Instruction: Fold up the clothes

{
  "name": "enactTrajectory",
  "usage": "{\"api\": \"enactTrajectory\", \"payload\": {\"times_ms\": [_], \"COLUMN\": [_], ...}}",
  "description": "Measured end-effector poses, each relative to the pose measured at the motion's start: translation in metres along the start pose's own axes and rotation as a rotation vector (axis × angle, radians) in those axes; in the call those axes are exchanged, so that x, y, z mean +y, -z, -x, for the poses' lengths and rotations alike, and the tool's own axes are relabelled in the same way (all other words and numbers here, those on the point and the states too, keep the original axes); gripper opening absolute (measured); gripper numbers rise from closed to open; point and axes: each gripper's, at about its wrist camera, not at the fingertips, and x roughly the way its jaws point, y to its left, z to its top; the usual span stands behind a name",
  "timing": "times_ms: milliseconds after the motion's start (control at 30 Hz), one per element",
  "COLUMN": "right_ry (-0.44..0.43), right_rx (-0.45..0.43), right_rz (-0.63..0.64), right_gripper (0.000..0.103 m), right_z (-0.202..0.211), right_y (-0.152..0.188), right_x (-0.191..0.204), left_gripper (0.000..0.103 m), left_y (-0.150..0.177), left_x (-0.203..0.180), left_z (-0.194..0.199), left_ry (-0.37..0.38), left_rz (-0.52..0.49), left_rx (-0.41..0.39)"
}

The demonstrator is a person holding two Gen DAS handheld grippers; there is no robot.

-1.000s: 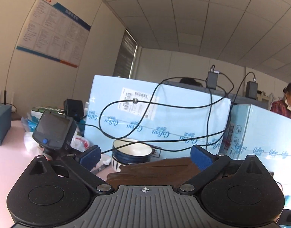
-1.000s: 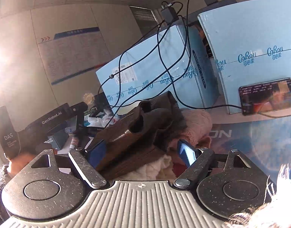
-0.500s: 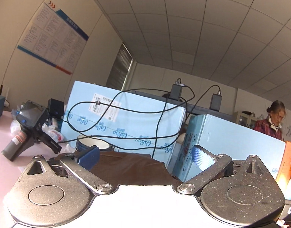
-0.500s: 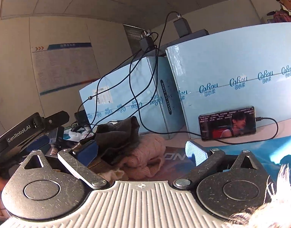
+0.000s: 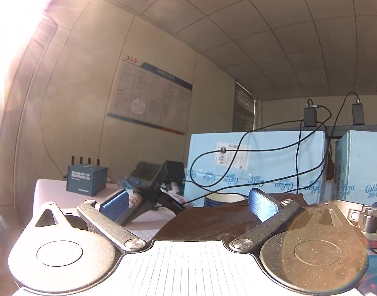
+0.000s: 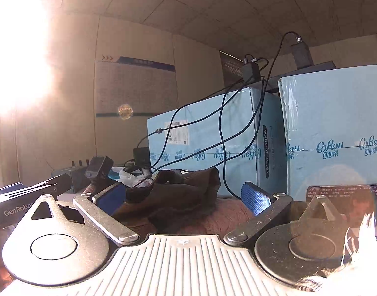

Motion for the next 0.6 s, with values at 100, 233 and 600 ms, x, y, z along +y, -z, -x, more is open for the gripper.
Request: {"api": "enactTrajectory", "payload": {"times_ms": [100,233,600], "right_ry": [0.021,0.034,0.062], "right_rx": [-0.030,-0.012,-0.040], "right_rz": [0.056,0.064,0.079], "right_gripper": [0.103,0.103,0.103], "right_z": [0.007,0.008,0.015], "right_y": [0.004,0.006,0.007], "right_x": [-0.004,-0.008,-0.006], "left_gripper": [0.103,0.103,0.103], "left_y": [0.002,0.004,0.004], "left_x": [-0.006,-0.014,-0.013], "left_z": [0.002,0.005,0.014], "left_ry": [0.035,0.023,0.000], "left_rz": [0.002,-0.036,-0.024], "left_rx": [0.006,0.004,-0.044]}}
